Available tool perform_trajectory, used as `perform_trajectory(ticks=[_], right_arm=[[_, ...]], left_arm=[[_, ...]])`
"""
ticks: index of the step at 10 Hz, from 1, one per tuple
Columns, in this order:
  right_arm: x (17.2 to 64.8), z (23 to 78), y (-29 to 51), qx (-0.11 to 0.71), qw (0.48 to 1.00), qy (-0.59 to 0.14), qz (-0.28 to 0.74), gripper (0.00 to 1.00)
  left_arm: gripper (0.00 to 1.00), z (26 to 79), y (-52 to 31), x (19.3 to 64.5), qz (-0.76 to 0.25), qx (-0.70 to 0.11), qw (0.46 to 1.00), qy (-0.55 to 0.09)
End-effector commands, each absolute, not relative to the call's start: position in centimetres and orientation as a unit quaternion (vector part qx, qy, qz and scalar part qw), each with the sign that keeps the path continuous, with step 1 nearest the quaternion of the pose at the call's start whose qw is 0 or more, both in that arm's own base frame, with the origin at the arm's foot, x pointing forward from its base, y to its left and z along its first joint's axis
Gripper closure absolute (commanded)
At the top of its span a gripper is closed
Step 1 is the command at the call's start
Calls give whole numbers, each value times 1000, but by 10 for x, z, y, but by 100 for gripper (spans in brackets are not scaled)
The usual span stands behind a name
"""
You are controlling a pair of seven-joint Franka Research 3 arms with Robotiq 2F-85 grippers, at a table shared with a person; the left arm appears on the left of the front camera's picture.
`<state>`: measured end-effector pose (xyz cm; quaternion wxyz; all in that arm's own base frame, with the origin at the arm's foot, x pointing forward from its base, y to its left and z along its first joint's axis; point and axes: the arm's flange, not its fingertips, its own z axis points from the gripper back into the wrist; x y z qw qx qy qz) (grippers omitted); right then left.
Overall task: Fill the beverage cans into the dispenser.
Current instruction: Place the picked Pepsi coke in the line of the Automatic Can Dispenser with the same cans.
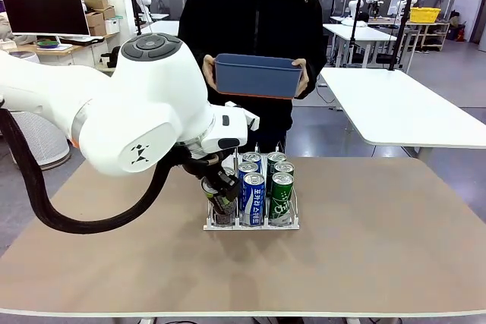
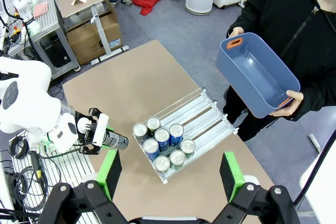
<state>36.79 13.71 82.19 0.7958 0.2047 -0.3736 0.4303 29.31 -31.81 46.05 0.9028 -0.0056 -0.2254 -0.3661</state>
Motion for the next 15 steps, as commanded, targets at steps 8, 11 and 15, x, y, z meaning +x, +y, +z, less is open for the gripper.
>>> perform_trajectory(ticks=[8, 11, 15], right_arm=[[367, 820, 137, 205, 796, -373, 431, 0], [367, 820, 137, 205, 796, -373, 431, 0], [367, 820, 137, 205, 796, -373, 431, 0]], left_arm=[[42, 433, -318, 329, -337, 2, 913, -230], [42, 423, -315, 349, -337, -6, 913, -230], [42, 413, -313, 368, -319, 7, 916, -245]])
